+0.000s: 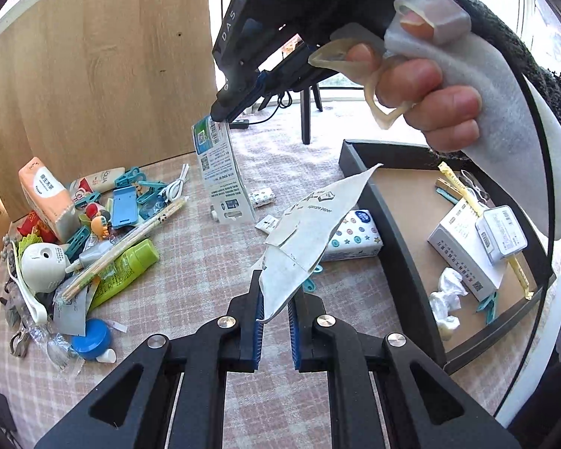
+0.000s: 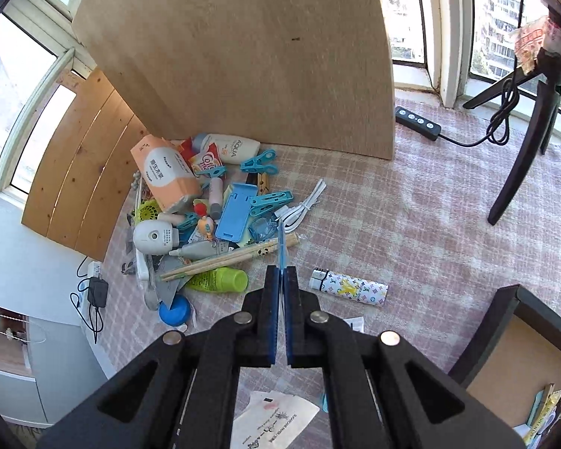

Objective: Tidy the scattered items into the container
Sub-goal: 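Carry the card and pouch over the black tray and open both tools, then grasp the small blue clip with the left tool while the right tool grasps the polka-dot tissue pack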

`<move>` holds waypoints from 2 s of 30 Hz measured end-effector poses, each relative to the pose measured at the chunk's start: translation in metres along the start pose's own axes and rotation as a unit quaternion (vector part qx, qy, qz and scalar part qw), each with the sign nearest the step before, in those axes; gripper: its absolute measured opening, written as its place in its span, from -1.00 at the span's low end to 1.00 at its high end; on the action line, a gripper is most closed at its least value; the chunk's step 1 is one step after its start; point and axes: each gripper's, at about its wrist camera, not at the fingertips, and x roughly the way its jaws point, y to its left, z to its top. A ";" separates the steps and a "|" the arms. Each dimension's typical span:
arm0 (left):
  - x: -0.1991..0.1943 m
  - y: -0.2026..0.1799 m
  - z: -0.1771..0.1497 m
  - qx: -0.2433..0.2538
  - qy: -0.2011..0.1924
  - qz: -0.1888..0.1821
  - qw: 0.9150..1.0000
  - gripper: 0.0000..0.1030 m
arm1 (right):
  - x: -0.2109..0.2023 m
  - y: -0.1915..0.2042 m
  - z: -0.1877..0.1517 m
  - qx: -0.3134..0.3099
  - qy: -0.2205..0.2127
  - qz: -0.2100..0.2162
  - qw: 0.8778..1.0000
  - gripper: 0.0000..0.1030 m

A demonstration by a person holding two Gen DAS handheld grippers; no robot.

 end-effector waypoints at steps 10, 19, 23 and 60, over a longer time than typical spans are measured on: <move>-0.013 -0.106 0.031 0.082 -0.032 -0.056 0.995 -0.80 | -0.132 -0.094 -0.049 0.068 -0.078 -0.008 0.995 -0.95; 0.005 -0.208 0.052 0.148 -0.014 -0.109 0.983 -0.52 | -0.211 -0.205 -0.120 0.151 -0.093 -0.068 0.982 -0.88; 0.008 -0.217 0.052 0.136 -0.014 -0.103 0.985 0.20 | -0.215 -0.224 -0.137 0.143 -0.078 -0.104 0.981 -0.16; 0.127 0.012 0.003 -0.180 0.114 0.076 0.974 -0.15 | 0.024 -0.035 -0.097 -0.332 0.140 -0.102 0.927 0.15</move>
